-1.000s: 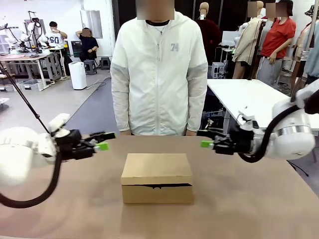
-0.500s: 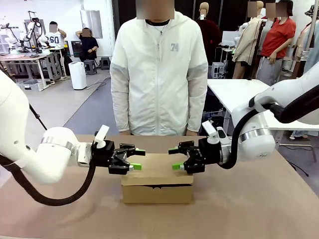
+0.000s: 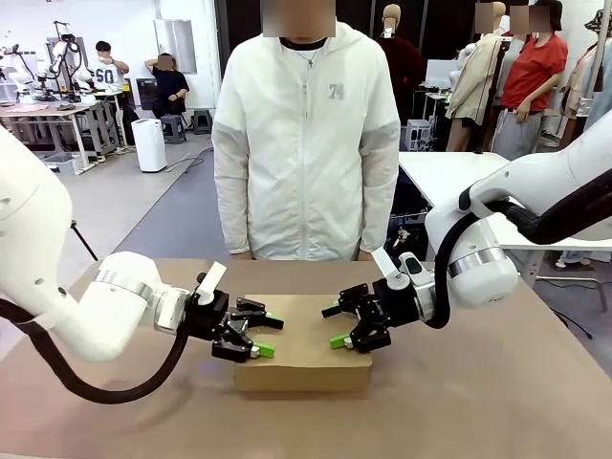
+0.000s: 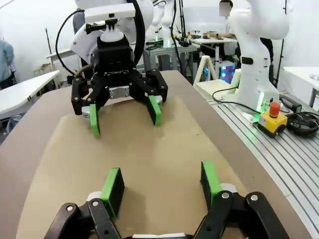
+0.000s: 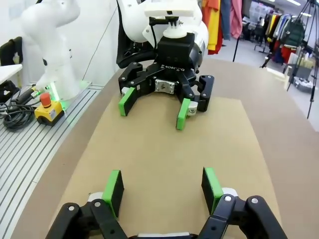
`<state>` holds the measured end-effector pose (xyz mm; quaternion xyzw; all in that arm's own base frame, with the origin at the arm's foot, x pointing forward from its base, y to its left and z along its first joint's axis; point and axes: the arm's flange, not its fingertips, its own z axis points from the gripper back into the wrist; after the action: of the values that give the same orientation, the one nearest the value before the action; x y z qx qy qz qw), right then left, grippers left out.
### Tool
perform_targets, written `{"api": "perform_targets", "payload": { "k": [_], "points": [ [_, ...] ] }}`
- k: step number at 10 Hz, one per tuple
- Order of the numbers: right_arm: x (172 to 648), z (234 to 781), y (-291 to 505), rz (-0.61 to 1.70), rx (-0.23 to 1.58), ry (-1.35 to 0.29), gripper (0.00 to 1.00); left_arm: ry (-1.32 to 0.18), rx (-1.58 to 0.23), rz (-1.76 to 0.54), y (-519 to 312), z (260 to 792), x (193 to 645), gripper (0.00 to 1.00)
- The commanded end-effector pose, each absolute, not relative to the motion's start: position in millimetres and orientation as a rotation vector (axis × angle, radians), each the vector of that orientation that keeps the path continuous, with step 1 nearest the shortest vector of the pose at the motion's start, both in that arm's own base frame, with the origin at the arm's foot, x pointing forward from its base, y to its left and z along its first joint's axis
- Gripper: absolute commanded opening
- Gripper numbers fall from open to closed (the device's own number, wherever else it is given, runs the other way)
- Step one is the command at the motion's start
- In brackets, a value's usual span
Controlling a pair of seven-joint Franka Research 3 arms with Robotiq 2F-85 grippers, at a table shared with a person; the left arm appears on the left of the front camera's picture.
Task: Pack the items into the box.
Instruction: Close the Mailer Box.
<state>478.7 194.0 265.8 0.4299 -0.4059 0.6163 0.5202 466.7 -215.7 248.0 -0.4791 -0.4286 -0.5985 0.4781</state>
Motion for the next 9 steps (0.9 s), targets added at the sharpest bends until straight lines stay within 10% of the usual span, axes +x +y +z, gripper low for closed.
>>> {"api": "perform_targets", "payload": {
  "k": [1,6,9],
  "points": [
    [476,257,191,1.454,0.998,-0.932,0.83,-1.011,-1.149,-1.479,-214,236,465,0.81],
    [475,320,140,1.081,1.164,-0.952,0.83,-1.314,-1.073,-1.365,-169,311,448,0.81],
    [441,368,75,0.769,1.258,-0.737,0.83,-1.131,-1.156,-1.102,-109,343,404,0.81]
  ]
}}
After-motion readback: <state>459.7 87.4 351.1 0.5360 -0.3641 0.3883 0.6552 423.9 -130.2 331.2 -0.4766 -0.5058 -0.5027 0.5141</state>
